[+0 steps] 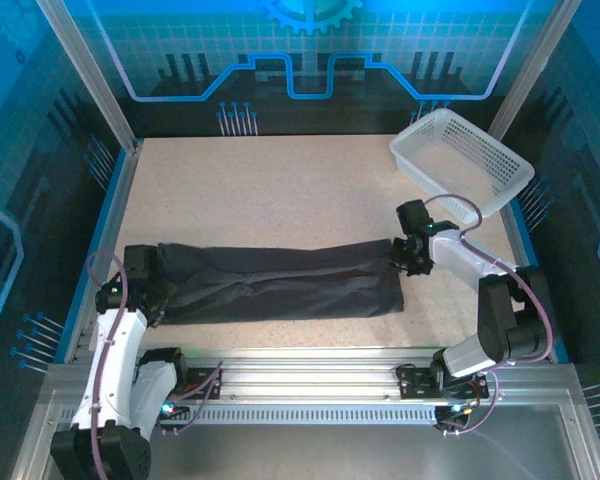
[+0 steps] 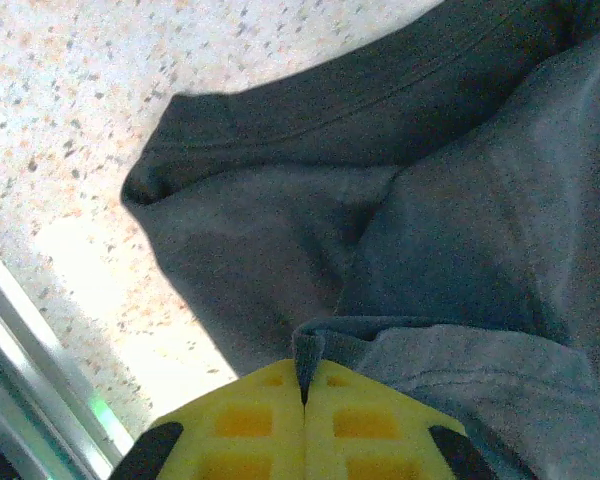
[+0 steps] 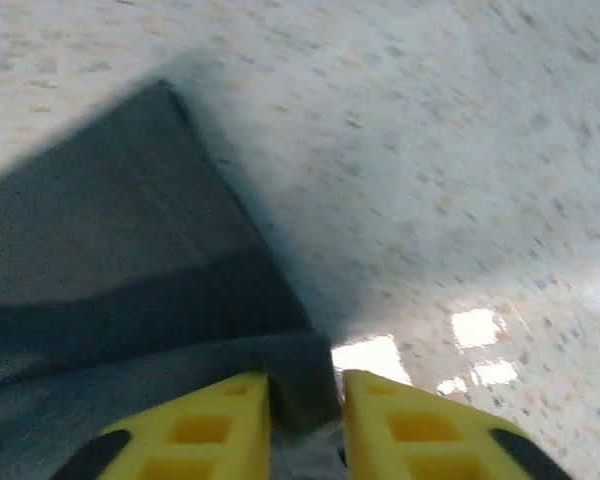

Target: Fold and stack the t-shirts

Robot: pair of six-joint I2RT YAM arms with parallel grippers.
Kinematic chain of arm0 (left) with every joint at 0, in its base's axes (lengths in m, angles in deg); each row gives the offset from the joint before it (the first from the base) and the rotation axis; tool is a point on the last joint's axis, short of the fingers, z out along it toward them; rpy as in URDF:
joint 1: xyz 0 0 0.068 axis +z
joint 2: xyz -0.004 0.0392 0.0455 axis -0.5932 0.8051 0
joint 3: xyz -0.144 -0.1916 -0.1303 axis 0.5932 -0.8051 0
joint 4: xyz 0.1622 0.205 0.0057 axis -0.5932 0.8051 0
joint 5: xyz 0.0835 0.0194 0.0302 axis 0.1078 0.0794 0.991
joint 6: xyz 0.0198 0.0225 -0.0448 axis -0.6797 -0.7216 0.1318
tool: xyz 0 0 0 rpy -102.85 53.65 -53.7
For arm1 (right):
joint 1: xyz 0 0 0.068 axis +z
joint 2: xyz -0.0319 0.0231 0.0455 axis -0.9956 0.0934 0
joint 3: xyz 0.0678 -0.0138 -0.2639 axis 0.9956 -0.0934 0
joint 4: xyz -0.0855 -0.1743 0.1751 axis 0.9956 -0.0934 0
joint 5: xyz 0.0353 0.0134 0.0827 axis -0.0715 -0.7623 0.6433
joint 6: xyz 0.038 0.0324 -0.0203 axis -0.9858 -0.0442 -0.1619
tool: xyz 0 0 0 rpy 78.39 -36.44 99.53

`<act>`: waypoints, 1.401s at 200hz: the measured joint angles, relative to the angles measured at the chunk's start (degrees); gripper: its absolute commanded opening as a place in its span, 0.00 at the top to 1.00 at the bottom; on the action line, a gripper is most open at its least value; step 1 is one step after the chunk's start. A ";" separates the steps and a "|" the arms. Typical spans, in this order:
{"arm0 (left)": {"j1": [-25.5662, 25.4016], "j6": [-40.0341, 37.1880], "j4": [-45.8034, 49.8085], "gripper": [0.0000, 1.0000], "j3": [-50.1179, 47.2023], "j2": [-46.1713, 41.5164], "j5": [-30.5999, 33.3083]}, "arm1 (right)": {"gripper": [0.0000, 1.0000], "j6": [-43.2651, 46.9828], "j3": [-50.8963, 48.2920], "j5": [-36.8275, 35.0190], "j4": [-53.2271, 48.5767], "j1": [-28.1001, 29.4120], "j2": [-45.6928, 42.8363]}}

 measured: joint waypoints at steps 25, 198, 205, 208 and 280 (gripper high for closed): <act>0.02 2.36 1.46 0.55 0.37 -0.17 -0.04 | 0.52 -1.57 -0.15 -0.52 -1.97 -0.59 -3.45; 12.39 -7.28 -17.38 0.47 18.91 41.68 -17.57 | 0.90 -1.55 1.99 11.78 -3.91 -1.49 6.23; 12.83 -8.09 -17.38 0.47 18.91 42.01 -17.86 | 0.89 -1.53 1.90 11.78 -4.28 -1.95 5.40; 12.98 -8.28 -17.40 0.47 18.93 42.12 -18.01 | 0.88 -1.51 1.92 11.72 -4.33 -2.19 5.16; 13.79 -16.85 -20.50 0.49 21.05 48.00 -21.88 | 0.69 -0.66 10.67 12.24 -4.90 -2.75 10.05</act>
